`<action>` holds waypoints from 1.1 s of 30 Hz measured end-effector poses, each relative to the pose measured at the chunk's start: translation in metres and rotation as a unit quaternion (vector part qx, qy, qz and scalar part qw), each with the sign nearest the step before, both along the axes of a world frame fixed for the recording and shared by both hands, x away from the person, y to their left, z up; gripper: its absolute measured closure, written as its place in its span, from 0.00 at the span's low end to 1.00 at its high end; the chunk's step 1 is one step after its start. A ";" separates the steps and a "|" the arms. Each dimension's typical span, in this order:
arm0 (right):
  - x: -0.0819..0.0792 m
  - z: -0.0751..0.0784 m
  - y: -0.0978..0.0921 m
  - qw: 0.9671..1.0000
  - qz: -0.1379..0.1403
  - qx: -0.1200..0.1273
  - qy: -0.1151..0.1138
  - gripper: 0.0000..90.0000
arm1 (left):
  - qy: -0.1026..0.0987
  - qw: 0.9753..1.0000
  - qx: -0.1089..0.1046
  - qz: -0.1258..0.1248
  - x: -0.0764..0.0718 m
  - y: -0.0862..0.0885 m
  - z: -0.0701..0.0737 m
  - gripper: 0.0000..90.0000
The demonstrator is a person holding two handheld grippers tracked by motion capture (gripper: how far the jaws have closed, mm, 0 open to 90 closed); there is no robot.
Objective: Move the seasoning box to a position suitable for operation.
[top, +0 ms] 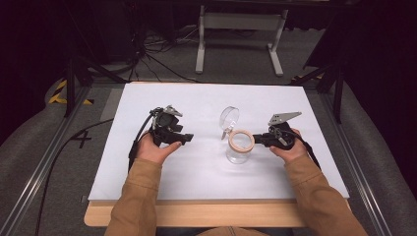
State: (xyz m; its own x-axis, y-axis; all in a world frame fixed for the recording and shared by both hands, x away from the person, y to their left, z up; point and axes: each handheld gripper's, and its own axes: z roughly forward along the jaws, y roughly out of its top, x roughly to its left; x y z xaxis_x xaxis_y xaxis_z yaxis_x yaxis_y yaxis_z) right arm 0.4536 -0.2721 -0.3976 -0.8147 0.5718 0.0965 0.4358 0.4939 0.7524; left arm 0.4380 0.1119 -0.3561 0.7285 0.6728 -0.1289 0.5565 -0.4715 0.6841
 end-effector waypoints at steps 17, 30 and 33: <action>-0.007 0.001 0.002 0.999 0.030 -0.020 0.033 0.99 | -0.005 1.000 0.006 -0.015 0.001 -0.005 0.002 0.52; -0.024 0.002 0.009 0.996 0.046 -0.055 0.047 0.99 | -0.009 0.999 0.003 -0.032 0.009 -0.019 0.002 0.52; -0.026 0.002 0.010 0.996 0.049 -0.060 0.049 0.99 | -0.009 0.999 0.005 -0.035 0.010 -0.021 0.003 0.52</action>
State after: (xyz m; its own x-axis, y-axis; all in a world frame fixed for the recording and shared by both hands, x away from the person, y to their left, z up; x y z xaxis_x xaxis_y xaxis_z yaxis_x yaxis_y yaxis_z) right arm 0.4279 -0.2617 -0.3954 -0.8577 0.5013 0.1137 0.4484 0.6214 0.6425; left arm 0.4477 0.0909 -0.3535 0.7754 0.6220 -0.1090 0.5102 -0.5153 0.6886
